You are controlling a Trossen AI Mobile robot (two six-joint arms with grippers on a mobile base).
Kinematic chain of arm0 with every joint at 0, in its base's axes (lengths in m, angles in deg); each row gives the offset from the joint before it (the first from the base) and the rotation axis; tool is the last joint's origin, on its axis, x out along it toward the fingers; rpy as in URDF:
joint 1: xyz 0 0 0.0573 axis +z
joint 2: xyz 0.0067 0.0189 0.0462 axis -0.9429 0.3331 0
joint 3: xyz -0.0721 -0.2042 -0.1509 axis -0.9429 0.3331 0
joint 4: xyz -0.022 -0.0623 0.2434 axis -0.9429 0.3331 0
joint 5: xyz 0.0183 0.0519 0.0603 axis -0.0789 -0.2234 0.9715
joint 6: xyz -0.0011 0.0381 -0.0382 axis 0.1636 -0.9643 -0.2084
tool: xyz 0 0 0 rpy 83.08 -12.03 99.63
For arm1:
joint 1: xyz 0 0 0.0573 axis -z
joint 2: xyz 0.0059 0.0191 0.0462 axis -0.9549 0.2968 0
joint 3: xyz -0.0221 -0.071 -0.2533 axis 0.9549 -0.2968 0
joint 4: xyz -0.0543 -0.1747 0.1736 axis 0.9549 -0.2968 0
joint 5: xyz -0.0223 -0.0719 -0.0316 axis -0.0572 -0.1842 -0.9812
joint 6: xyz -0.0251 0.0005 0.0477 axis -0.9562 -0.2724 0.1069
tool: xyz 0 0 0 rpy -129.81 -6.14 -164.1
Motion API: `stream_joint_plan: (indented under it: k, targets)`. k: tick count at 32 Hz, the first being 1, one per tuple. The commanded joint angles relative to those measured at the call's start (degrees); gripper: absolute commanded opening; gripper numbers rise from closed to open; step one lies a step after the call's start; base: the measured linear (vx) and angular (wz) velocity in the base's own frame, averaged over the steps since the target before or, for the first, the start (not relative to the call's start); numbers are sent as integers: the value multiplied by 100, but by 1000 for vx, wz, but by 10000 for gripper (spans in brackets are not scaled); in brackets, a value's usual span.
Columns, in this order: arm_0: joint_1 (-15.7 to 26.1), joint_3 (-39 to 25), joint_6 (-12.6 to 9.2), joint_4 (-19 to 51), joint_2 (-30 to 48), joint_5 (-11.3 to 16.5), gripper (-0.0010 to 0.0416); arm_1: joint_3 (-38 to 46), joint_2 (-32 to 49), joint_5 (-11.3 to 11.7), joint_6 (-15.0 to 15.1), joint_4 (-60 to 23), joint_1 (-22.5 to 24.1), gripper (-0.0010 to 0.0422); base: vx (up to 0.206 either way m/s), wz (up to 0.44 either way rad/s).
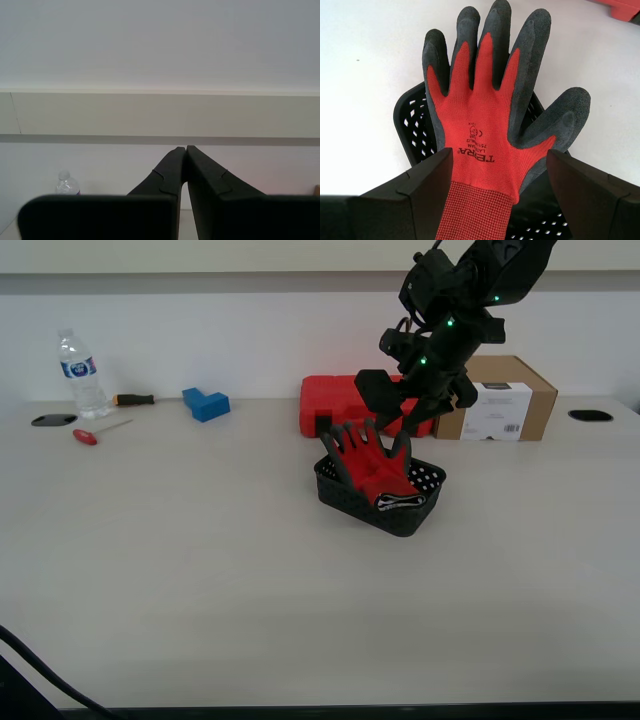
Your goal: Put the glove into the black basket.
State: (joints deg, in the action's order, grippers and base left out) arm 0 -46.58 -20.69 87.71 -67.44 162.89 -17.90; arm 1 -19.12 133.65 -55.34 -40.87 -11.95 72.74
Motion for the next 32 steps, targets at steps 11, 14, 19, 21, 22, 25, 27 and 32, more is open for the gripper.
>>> stream_joint_plan:
  k: [11, 14, 19, 21, 22, 25, 27, 32]
  targets:
    - [2, -4, 4, -2, -4, -7, 259, 2, 2, 0, 0, 20, 0, 0, 0, 0]
    - [2, -4, 4, -2, -4, -7, 259, 2, 2, 0, 2, 20, -2, 0, 0, 0]
    - [2, -4, 4, -2, -4, -7, 261, 2, 2, 0, 0, 20, -2, 0, 0, 0]
    - [2, -4, 4, -2, -4, -7, 260, 2, 2, 0, 0, 20, 0, 0, 0, 0]
    - [2, -4, 4, -2, -4, -7, 261, 2, 2, 0, 0, 20, -2, 0, 0, 0]
    - [2, -4, 2, -2, -4, -7, 260, 2, 2, 0, 0, 20, -2, 0, 0, 0]
    - [2, -4, 4, -2, -4, -7, 258, 2, 2, 0, 2, 20, -2, 0, 0, 0]
    - [2, -4, 4, -2, -4, -7, 260, 2, 2, 0, 0, 20, -2, 0, 0, 0]
